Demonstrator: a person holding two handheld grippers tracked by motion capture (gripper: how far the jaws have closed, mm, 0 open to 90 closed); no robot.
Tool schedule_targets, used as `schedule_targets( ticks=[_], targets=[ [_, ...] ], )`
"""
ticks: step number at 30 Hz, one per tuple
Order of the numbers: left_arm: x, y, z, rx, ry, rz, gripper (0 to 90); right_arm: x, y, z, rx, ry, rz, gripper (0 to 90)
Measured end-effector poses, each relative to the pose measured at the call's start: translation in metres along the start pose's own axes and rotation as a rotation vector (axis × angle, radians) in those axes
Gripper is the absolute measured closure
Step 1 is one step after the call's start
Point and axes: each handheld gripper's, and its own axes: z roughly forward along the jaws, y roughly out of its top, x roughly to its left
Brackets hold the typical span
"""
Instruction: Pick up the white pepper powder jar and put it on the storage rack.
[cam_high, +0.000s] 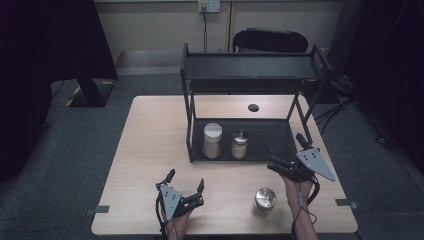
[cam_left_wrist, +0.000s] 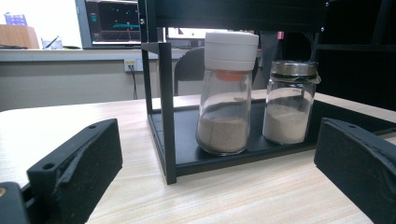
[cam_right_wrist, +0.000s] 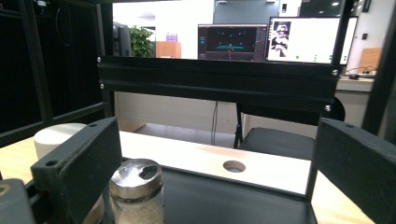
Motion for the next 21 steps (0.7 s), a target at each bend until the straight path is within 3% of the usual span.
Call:
schedule_targets(
  ticks=[7, 21],
  targets=[
    [0.000, 0.000, 0.000, 0.000, -0.003, -0.001, 0.5, 0.009, -0.005, -0.012, -0.003, -0.045, -0.006, 0.4],
    [0.000, 0.000, 0.000, 0.000, 0.002, 0.000, 1.2, 0.009, -0.021, -0.038, -0.007, -0.095, 0.029, 0.4]
  ],
)
